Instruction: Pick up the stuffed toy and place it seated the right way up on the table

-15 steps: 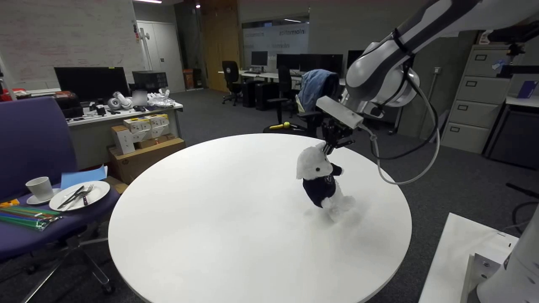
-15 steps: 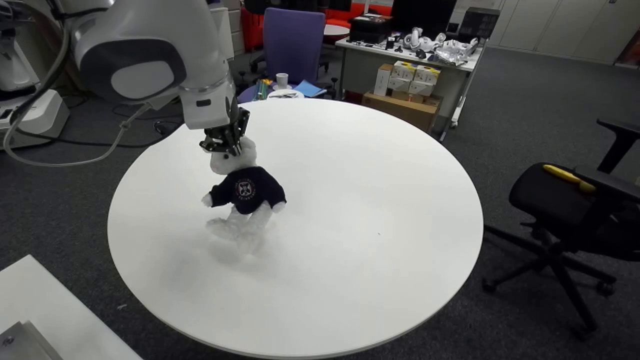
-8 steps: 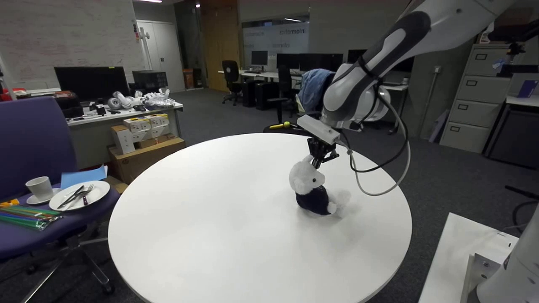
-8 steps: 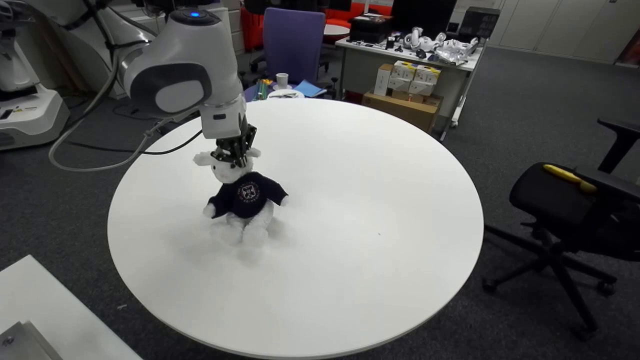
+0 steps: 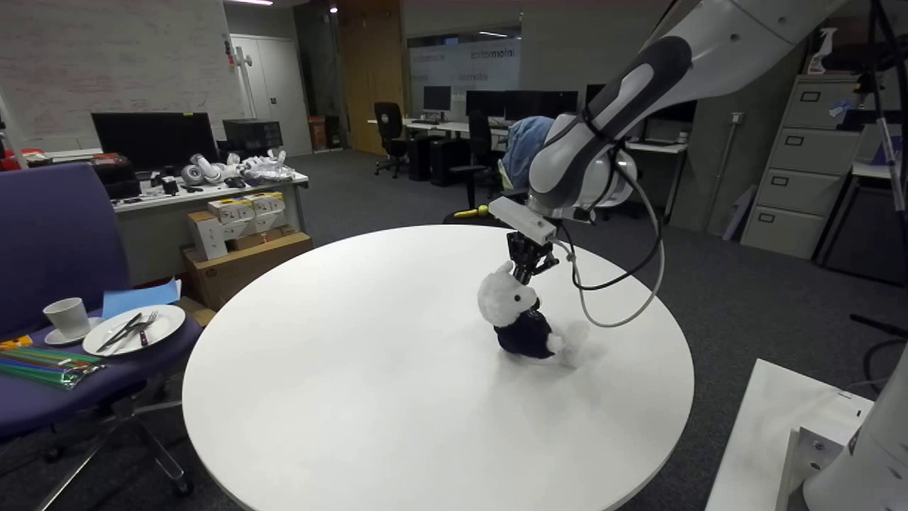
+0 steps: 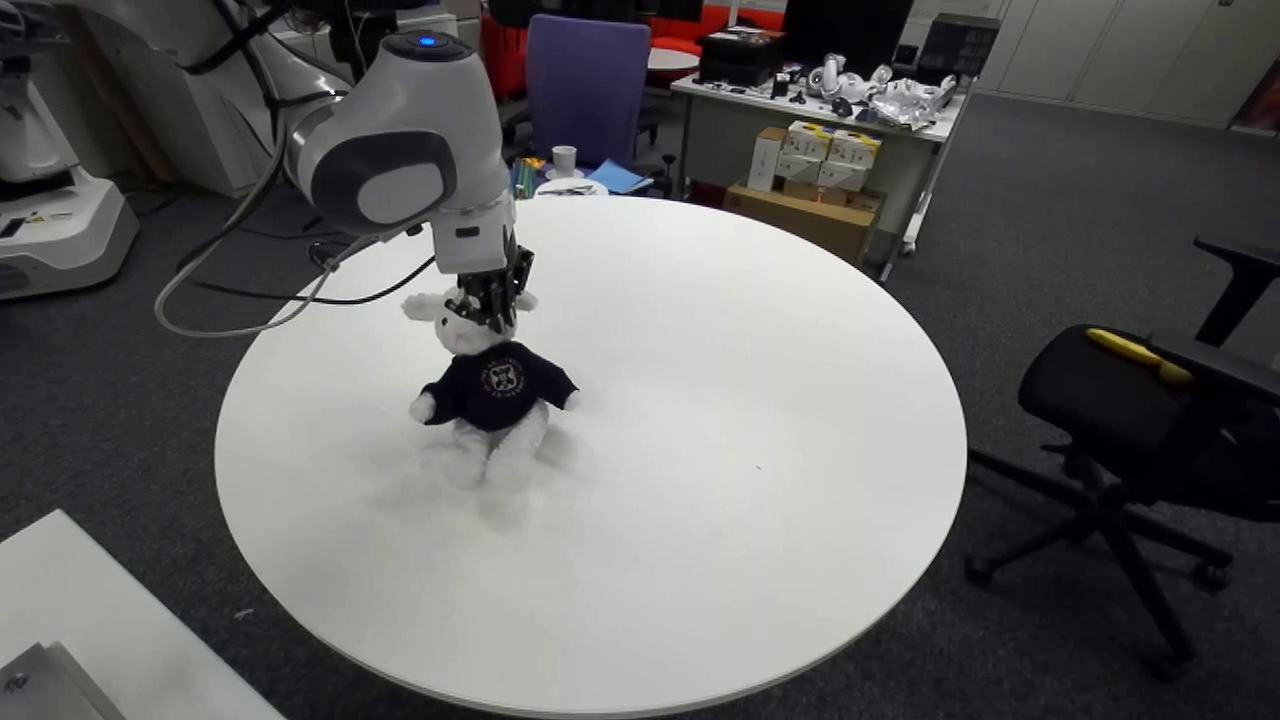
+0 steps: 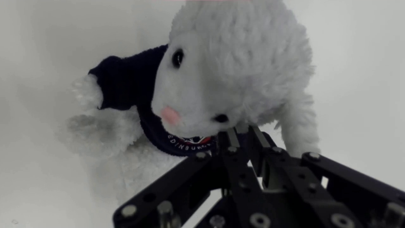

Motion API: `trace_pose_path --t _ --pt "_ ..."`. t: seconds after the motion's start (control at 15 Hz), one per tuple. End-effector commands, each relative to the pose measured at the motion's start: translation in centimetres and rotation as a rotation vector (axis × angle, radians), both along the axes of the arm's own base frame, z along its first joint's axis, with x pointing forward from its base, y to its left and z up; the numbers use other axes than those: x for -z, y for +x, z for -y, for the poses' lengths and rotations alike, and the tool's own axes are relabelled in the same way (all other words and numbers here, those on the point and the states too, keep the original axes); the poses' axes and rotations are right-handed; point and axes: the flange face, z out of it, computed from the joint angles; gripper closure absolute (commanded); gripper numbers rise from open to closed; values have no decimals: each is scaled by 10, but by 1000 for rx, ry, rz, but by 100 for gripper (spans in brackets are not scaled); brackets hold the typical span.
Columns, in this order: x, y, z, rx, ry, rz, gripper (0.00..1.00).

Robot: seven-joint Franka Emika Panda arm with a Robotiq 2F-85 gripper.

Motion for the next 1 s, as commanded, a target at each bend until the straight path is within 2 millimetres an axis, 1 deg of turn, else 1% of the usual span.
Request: trace_pose_path --t 0.0,0.07,0.2,0.4,0.53,0.73,0.8,0.93 --pt "-22 -3 -8 -25 -2 13 43" --pt "-28 -5 -11 -37 -3 16 35" --pt "-47 -14 -20 -57 -17 41 24" --pt "-82 -29 -34 -101 -46 65 3" --pt "-103 -43 -45 -118 -54 50 0" --pt "-135 -65 -60 -147 -50 46 0" --pt "-143 -72 -65 -161 -47 43 0" --pt "-157 -88 -72 -180 -43 -17 0"
